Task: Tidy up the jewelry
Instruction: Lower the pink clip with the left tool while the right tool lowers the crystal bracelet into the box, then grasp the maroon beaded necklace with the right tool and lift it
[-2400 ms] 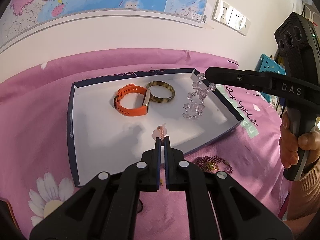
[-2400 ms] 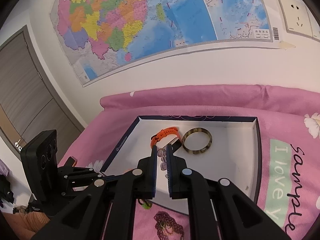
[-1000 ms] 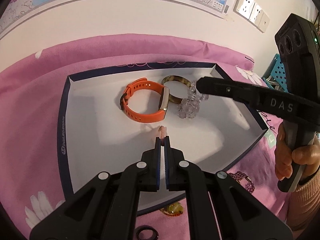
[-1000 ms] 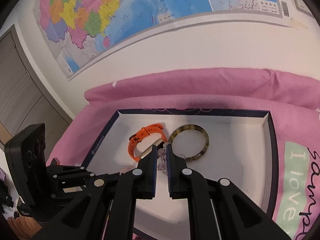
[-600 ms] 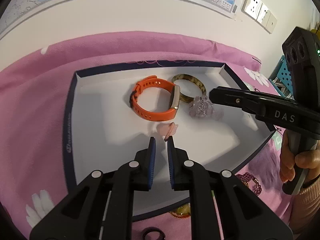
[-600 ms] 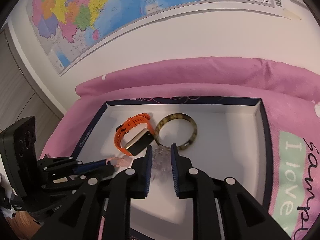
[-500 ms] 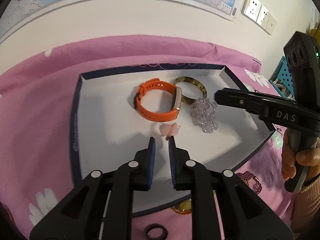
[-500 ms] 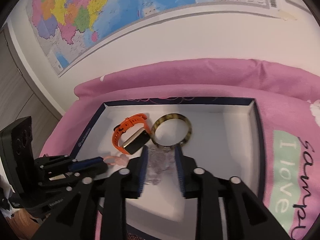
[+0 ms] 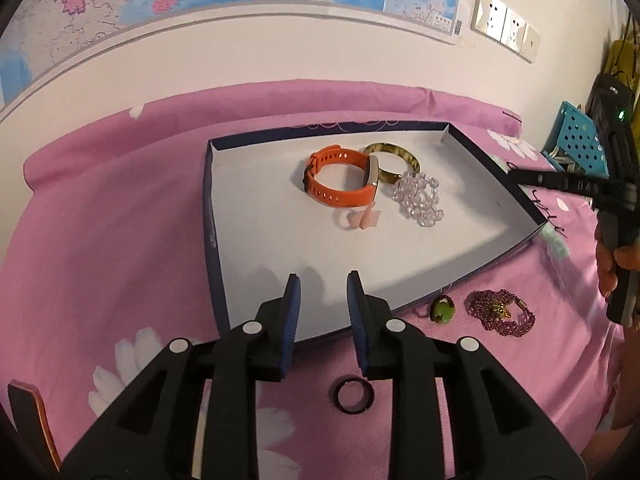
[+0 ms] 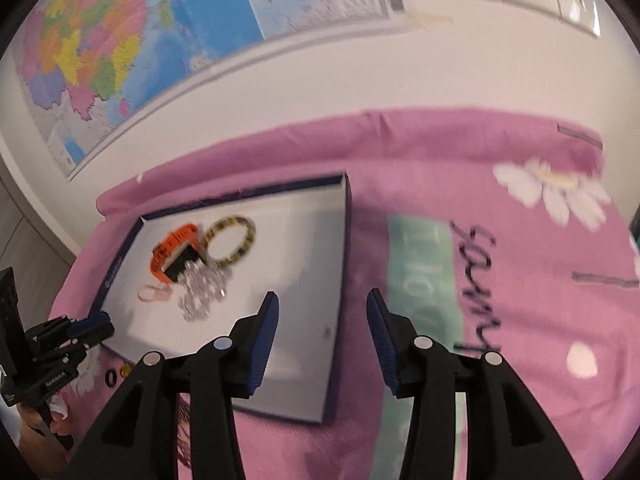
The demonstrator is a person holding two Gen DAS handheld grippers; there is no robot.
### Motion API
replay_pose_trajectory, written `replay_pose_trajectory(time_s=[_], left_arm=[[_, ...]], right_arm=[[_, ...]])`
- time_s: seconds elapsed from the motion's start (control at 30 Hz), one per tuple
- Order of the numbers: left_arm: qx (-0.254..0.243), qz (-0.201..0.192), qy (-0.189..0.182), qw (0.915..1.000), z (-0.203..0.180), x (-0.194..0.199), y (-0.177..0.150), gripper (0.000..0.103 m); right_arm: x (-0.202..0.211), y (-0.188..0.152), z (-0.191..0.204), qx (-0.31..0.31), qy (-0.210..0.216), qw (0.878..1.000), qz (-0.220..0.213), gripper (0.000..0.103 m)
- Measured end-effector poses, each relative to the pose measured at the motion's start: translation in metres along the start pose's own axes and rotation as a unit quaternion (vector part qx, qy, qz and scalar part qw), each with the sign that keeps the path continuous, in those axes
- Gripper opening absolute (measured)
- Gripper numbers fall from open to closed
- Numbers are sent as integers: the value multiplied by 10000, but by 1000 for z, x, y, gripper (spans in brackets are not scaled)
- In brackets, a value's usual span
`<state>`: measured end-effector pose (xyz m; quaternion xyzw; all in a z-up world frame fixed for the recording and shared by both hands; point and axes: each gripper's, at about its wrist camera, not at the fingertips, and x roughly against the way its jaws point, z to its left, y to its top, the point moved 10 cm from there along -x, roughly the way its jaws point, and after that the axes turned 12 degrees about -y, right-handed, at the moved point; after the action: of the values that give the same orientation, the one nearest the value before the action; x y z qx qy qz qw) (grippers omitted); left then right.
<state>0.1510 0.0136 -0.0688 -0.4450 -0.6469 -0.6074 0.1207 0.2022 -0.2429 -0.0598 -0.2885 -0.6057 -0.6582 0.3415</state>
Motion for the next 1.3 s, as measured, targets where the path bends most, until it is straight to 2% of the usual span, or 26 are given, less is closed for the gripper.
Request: replay_pose_trajectory(time_s=[0.1,0.23,0.3,0.37,0.6,0.77,0.87,0.97,1.1,1.3], left_arm=[[48,-28,0,10000,2,0,0,27],[114,-62,91,9999,10,-2,1,29],[155,-71,142,9998,14,-4,1,29],[156,-64,237,9996,18,-5,2,24],[279,-47,456,9986,28,-9,6,25],[241,-151,345,9990,18,1,6,29],[106,-199,181,9996,5,11,2,30],[-37,-221,47,9997,-9,19,-4,33],[-163,-250,-73,9995,-24,27,-11,35],[-191,-216,-203,9994,-34,33,-25,35]], right_arm=[[-9,-13,9,-40,208,9995,239,40],[-11,-17,16,44,-26,9998,178,41],[-12,-17,16,-54,29,9998,188,41],[-12,-17,16,-90,41,9998,196,41],[-10,-20,19,-1,167,9997,202,40],[13,-19,15,53,222,9997,-106,40],[38,-21,16,230,281,9986,-390,40],[61,-35,33,679,512,9951,-495,40],[68,-69,67,1397,871,9861,-214,40],[66,-99,92,2022,953,9747,-40,40]])
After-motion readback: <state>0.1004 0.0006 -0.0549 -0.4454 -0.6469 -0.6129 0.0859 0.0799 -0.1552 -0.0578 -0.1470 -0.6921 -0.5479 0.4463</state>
